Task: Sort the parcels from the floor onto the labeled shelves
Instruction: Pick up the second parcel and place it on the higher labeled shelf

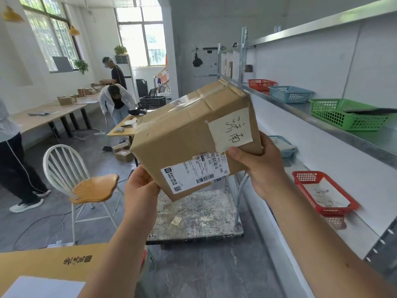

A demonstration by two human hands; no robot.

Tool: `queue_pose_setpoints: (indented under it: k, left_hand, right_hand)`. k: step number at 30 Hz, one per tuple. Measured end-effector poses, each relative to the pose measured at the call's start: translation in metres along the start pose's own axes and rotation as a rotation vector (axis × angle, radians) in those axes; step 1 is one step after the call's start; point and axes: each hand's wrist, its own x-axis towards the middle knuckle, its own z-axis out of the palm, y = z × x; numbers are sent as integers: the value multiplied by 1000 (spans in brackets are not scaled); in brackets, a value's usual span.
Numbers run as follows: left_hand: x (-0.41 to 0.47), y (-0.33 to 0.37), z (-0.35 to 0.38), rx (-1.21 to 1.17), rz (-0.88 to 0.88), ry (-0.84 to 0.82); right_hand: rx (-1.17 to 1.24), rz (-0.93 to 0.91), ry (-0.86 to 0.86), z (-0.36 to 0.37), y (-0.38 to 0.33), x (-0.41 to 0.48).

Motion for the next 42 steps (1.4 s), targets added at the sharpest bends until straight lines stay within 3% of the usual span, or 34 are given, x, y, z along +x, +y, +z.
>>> queue_pose_setpoints:
  k: [6, 12, 16, 19, 26, 32, 42]
  left_hand:
    - [-1, -4, -4, -196, -78, -73]
    - [-10, -9, 8, -260, -338, -179]
    - [-13, -12, 10, -259, -342, -72]
    - [-13, -13, 9, -165, -357, -133]
    - [-11, -18, 13, 116, -178, -161]
    - [-18, -18, 13, 9, 14, -184]
    - [-26, -10, 15, -58, -11, -212]
  right_hand:
    - [346, 40, 65, 7, 3, -4]
    - [376, 170, -21, 21, 10, -20]
    - [439, 226, -86, 18, 14, -24]
    - [416, 189, -90, 16, 15, -26]
    - [304, 157, -183, 11, 25, -31]
    - [251, 183, -227, 17, 22, -35]
    - [271, 187, -166, 13, 27, -52]
